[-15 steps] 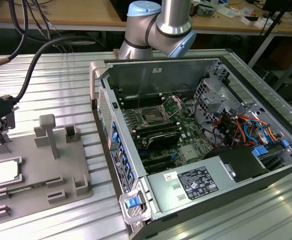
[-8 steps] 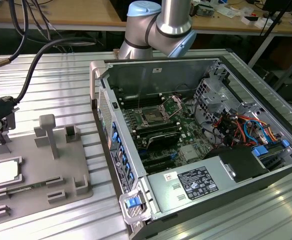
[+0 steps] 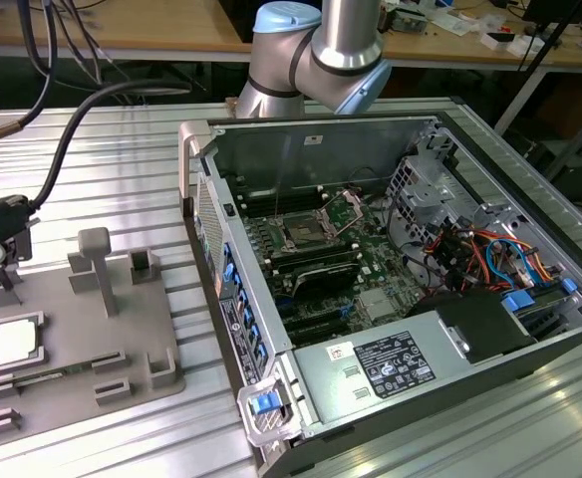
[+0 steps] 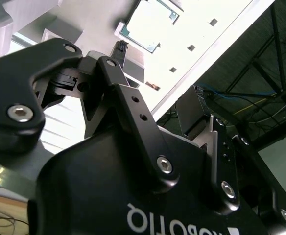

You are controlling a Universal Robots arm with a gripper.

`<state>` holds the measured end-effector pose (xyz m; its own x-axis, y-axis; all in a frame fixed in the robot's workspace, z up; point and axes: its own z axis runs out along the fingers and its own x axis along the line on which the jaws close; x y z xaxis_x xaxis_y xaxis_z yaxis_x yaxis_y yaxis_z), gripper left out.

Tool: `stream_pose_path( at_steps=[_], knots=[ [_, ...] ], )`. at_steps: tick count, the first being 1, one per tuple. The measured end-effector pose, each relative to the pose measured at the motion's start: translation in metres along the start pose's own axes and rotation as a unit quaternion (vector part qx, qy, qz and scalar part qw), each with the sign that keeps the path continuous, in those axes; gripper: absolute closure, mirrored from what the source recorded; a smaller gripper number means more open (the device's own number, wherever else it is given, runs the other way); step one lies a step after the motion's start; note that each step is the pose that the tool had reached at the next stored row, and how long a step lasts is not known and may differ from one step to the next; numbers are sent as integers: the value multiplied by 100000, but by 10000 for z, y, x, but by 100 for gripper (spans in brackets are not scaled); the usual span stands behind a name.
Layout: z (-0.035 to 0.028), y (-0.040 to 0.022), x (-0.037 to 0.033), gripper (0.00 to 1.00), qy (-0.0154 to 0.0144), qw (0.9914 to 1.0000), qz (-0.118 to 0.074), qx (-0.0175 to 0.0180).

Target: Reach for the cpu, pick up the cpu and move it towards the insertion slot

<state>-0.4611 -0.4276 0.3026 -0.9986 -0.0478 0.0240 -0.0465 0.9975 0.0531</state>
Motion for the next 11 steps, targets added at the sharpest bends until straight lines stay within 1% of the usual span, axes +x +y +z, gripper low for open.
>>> stream_pose_path(
  at_steps=[7, 11],
  knots=[
    [40, -16, 0, 32, -14, 100000, 8, -7],
    [81, -24, -1, 32, -6, 100000, 7, -2]
  ],
)
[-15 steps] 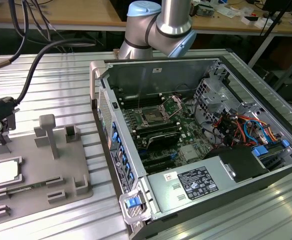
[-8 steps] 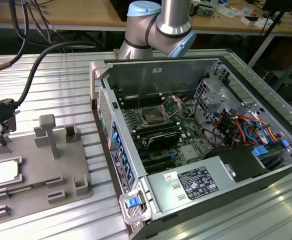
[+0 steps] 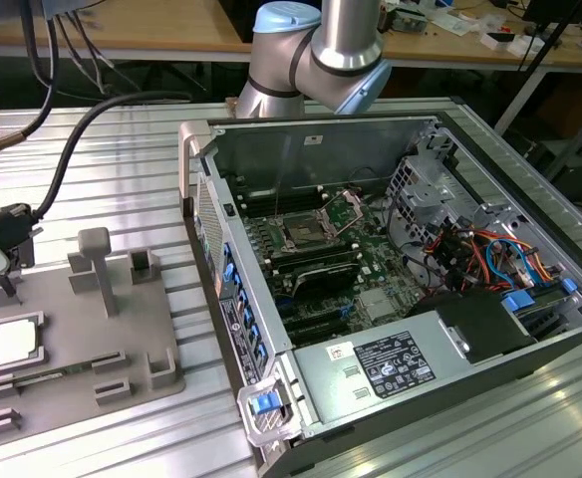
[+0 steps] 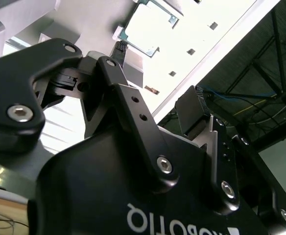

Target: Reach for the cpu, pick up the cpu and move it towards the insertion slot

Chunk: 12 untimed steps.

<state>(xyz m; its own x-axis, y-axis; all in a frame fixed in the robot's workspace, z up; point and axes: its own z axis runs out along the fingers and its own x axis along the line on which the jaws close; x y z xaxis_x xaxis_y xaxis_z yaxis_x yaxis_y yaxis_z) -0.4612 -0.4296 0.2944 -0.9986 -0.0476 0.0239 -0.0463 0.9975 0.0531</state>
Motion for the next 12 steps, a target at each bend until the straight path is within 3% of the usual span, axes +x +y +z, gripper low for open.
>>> stream_pose_path(
  at_steps=[12],
  knots=[
    [46, -12, -1, 32, -4, 100000, -3, -2]
  ],
)
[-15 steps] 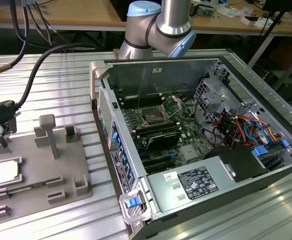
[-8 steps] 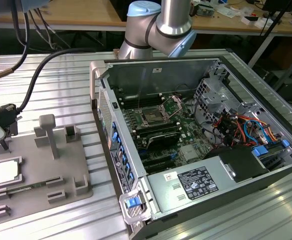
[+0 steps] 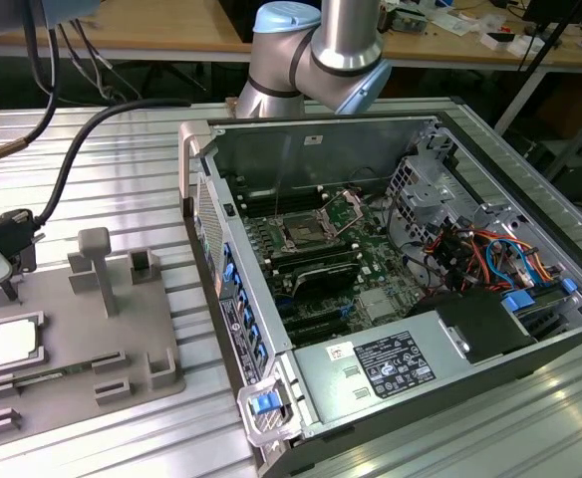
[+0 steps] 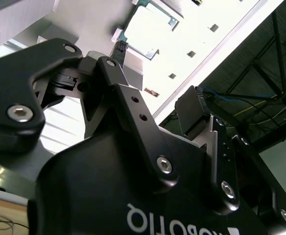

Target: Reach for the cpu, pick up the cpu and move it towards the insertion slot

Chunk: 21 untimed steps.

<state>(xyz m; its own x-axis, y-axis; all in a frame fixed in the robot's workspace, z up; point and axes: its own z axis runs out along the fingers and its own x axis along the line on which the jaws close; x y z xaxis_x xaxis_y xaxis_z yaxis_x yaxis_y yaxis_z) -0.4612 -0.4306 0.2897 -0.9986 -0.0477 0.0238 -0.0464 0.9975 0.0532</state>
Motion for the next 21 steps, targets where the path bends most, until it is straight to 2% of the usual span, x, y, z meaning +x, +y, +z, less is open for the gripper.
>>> stream_pose_path(
  at_steps=[13, 21],
  knots=[
    [70, -42, 0, 32, 5, 100000, 8, 1],
    [230, -63, -3, 32, 3, 100000, 3, 1]
  ],
)
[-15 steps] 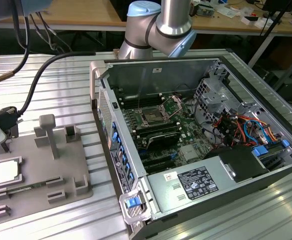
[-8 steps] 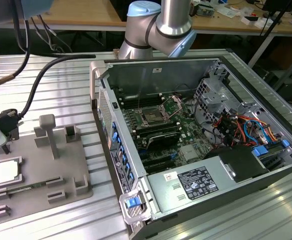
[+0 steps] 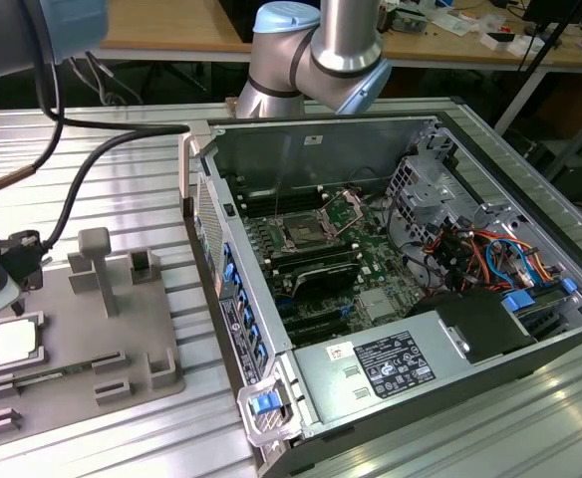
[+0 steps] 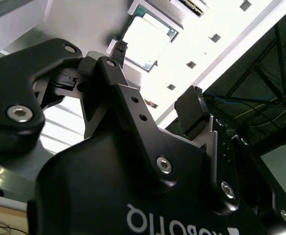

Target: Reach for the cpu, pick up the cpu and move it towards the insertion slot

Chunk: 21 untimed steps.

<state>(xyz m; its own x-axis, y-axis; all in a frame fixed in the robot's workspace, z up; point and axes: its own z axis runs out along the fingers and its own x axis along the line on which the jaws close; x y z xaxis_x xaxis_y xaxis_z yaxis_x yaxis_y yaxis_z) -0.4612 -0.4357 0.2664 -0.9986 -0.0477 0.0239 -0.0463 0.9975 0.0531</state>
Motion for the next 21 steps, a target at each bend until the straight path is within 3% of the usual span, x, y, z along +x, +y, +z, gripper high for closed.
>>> stream_pose_path(
  at_steps=[15, 21],
  knots=[
    [233, -12, -6, 32, -2, 100000, -3, -1],
    [244, -13, -6, 32, 5, 100000, -2, 4]
  ],
)
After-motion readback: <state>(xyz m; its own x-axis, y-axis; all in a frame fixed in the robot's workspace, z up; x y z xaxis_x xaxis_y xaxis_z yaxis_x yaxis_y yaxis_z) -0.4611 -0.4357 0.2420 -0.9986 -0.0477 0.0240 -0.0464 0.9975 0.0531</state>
